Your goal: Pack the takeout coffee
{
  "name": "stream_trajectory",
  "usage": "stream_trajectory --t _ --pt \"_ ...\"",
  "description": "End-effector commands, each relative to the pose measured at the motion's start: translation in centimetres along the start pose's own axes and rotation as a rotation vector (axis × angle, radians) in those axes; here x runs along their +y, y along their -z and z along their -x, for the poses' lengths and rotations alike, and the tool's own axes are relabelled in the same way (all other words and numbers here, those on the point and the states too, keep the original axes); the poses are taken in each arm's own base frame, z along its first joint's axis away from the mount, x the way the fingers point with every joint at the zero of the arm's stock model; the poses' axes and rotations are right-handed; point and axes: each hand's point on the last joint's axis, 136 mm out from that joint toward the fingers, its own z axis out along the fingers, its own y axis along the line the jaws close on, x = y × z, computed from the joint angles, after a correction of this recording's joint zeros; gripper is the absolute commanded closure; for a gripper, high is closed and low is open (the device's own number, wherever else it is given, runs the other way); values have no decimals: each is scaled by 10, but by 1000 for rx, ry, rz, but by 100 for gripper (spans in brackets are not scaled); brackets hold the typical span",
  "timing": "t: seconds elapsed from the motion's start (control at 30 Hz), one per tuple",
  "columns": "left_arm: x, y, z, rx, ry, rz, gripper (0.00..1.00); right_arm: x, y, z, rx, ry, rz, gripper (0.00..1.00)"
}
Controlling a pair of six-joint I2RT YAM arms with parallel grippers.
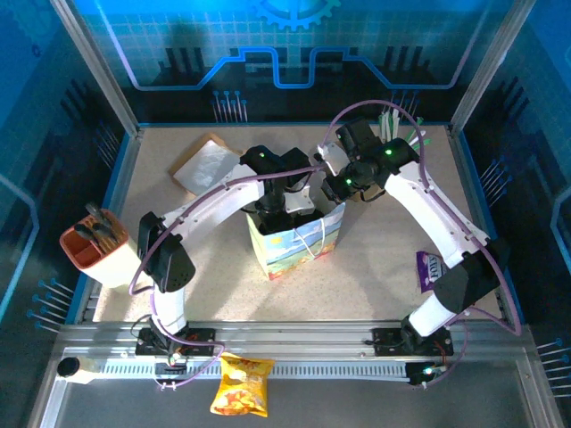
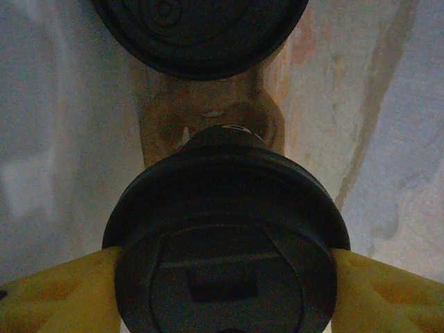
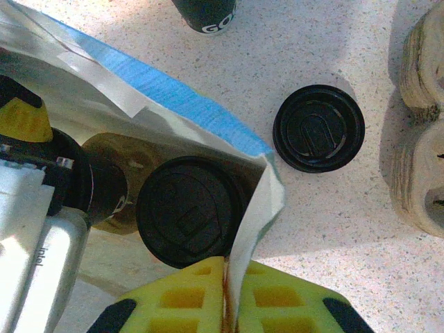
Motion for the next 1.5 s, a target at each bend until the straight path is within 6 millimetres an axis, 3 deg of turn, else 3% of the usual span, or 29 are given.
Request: stream_trajectory --t 0.0,0.9,1.47 --pt "-2 2 -4 1 -1 -3 52 -4 1 -5 9 -10 -6 87" --pt "4 4 -10 17 8 26 52 -5 0 -6 16 -9 -9 88" --pt "7 -5 -12 48 22 34 52 -6 -1 -7 20 -13 -8 88"
